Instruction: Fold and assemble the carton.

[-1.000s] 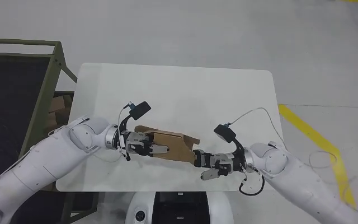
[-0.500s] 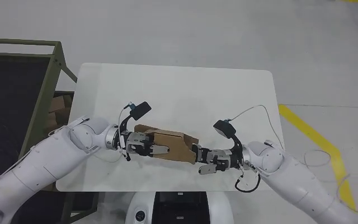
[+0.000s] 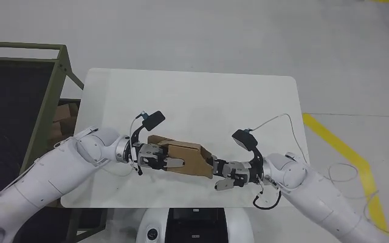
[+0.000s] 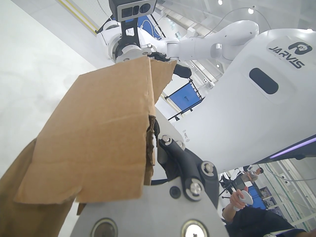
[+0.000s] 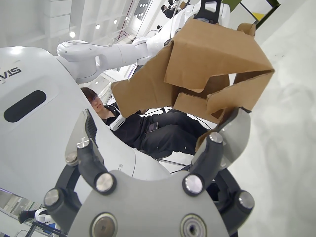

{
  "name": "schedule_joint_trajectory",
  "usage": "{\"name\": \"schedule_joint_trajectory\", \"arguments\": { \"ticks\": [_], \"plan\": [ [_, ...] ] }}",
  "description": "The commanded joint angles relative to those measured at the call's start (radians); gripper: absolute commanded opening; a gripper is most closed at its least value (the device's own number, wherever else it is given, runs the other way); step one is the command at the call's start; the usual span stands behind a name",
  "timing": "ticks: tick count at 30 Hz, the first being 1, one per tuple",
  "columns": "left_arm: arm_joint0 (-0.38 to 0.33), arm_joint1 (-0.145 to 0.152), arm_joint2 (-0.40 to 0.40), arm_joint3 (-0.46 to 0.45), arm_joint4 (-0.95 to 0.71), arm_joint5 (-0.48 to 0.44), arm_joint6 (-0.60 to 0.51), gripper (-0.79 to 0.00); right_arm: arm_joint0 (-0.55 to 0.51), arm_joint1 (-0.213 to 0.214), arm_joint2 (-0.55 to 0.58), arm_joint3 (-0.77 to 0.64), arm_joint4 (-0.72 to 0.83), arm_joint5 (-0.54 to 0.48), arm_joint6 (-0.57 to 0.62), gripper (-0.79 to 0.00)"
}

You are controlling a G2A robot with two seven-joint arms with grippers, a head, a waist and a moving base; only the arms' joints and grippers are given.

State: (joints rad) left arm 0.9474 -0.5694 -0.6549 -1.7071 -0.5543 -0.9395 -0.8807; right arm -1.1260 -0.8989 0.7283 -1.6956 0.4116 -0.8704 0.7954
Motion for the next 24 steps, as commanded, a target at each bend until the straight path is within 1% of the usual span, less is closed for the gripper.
{"name": "schedule_joint_trajectory", "arguments": {
  "ticks": [1,24],
  "plan": [
    [-0.001,-0.001,0.001,0.001,0.001,0.001,-0.001,-0.785,-0.003,-0.002,0.004,-0.004,-0.006,-0.004,-0.005,0.000],
    [-0.018,-0.013,0.021,0.001,0.006,0.019,-0.019,-0.785,-0.011,-0.031,0.026,-0.025,-0.038,0.007,-0.028,0.000]
  ]
}}
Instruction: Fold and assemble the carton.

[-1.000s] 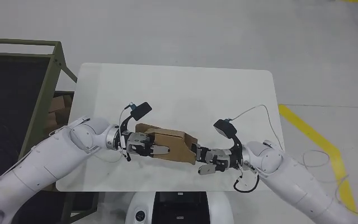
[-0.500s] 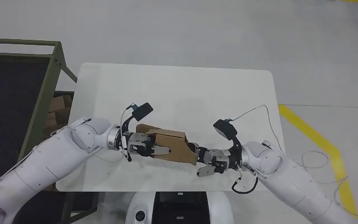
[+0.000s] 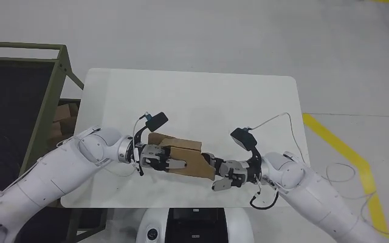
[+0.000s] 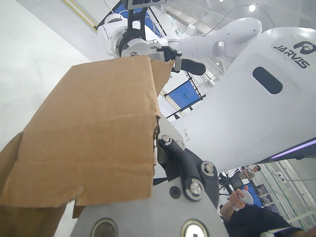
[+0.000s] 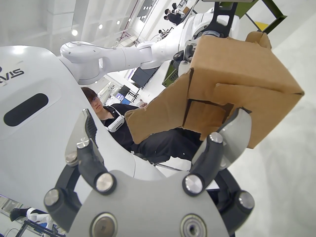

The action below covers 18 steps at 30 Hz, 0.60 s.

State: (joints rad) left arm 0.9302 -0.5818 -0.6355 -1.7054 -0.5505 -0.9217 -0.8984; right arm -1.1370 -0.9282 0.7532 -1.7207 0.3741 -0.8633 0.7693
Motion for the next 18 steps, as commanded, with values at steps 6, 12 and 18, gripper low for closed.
{"name": "schedule_joint_trajectory", "arguments": {
  "ticks": [6,12,18],
  "plan": [
    [-0.007,-0.002,0.010,-0.001,0.008,0.003,-0.003,-0.785,-0.001,-0.010,0.004,0.006,-0.004,-0.004,-0.013,0.000],
    [-0.012,-0.003,0.015,0.002,0.010,0.003,-0.003,-0.785,-0.003,-0.019,0.007,0.011,-0.009,-0.012,-0.024,0.000],
    [-0.015,-0.004,0.019,0.006,0.010,-0.004,0.004,-0.785,-0.001,-0.027,0.002,0.009,-0.014,-0.010,-0.018,0.000]
  ]
}}
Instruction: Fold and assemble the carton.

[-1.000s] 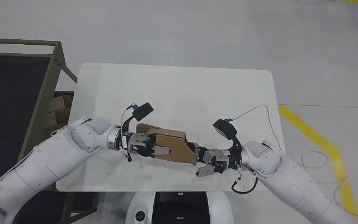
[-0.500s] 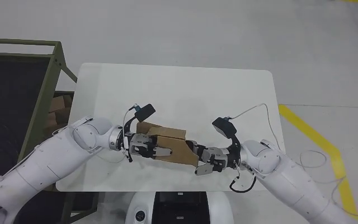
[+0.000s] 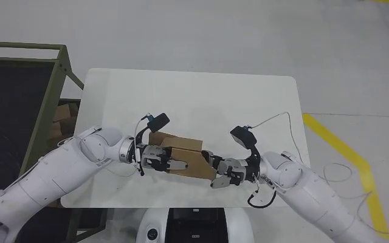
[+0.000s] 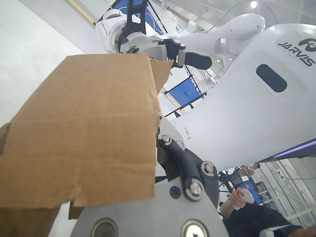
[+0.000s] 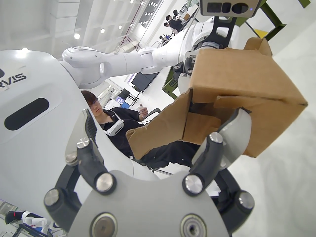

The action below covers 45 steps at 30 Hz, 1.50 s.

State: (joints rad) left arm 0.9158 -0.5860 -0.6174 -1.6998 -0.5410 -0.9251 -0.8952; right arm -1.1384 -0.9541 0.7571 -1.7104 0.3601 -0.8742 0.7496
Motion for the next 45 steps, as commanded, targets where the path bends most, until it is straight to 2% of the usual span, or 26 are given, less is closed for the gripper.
{"name": "schedule_joint_trajectory", "arguments": {
  "ticks": [1,25,34,45],
  "plan": [
    [-0.001,0.000,0.001,0.001,0.001,-0.001,0.002,-0.785,0.002,-0.003,-0.002,-0.002,-0.002,0.001,0.003,0.000],
    [-0.010,-0.001,0.011,0.012,0.003,-0.021,0.021,-0.785,0.041,-0.058,-0.044,0.038,-0.040,0.007,-0.030,0.000],
    [-0.003,0.008,0.006,0.011,0.007,-0.034,0.034,-0.785,-0.020,-0.040,0.026,0.032,-0.039,-0.026,-0.033,0.000],
    [0.002,0.017,0.000,0.002,0.012,-0.038,0.038,-0.785,-0.140,0.006,0.169,0.014,0.025,-0.089,-0.007,0.000]
  ]
}}
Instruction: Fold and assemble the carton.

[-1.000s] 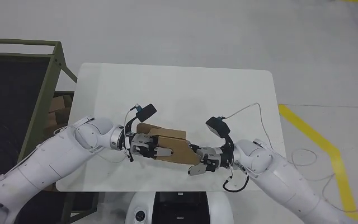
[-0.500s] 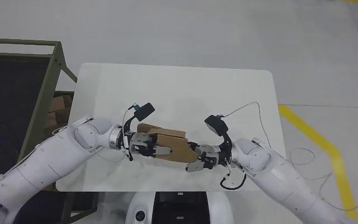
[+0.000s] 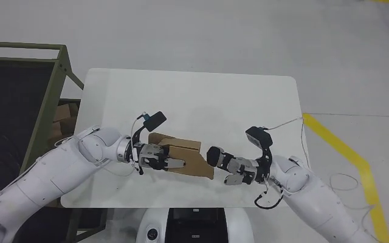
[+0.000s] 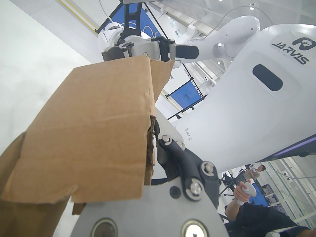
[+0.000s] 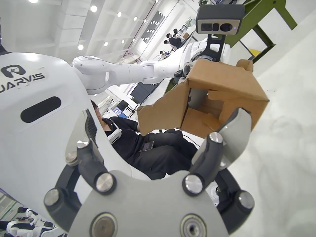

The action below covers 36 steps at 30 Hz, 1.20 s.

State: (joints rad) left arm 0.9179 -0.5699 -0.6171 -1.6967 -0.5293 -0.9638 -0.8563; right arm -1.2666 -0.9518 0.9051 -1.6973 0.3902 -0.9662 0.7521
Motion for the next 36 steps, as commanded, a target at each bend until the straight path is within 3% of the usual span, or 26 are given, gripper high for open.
{"name": "schedule_joint_trajectory", "arguments": {
  "ticks": [1,6,11,15,19,31,36],
  "plan": [
    [0.000,0.001,-0.001,-0.001,0.000,0.001,-0.001,-0.785,-0.025,0.008,0.039,-0.007,-0.019,0.006,-0.021,0.000],
    [0.002,0.003,-0.008,0.002,0.000,0.005,-0.005,-0.785,-0.122,0.019,0.147,-0.111,-0.241,0.079,-0.149,0.000],
    [0.004,0.002,-0.012,0.002,-0.002,0.011,-0.011,-0.785,-0.226,0.020,0.217,-0.252,-0.468,0.264,-0.301,0.000],
    [0.005,-0.001,-0.016,0.000,0.000,0.013,-0.013,-0.785,-0.271,0.018,0.230,-0.313,-0.567,0.406,-0.356,0.000],
    [0.009,-0.001,-0.021,-0.001,0.001,0.013,-0.013,-0.785,-0.278,0.014,0.227,-0.331,-0.602,0.483,-0.360,0.000],
    [0.020,0.002,-0.033,-0.004,0.004,0.010,-0.010,-0.785,-0.290,0.009,0.232,-0.326,-0.659,0.480,-0.354,0.000],
    [0.022,0.003,-0.037,-0.004,0.003,0.010,-0.010,-0.785,-0.311,0.007,0.245,-0.341,-0.722,0.417,-0.424,0.000]
  ]
}}
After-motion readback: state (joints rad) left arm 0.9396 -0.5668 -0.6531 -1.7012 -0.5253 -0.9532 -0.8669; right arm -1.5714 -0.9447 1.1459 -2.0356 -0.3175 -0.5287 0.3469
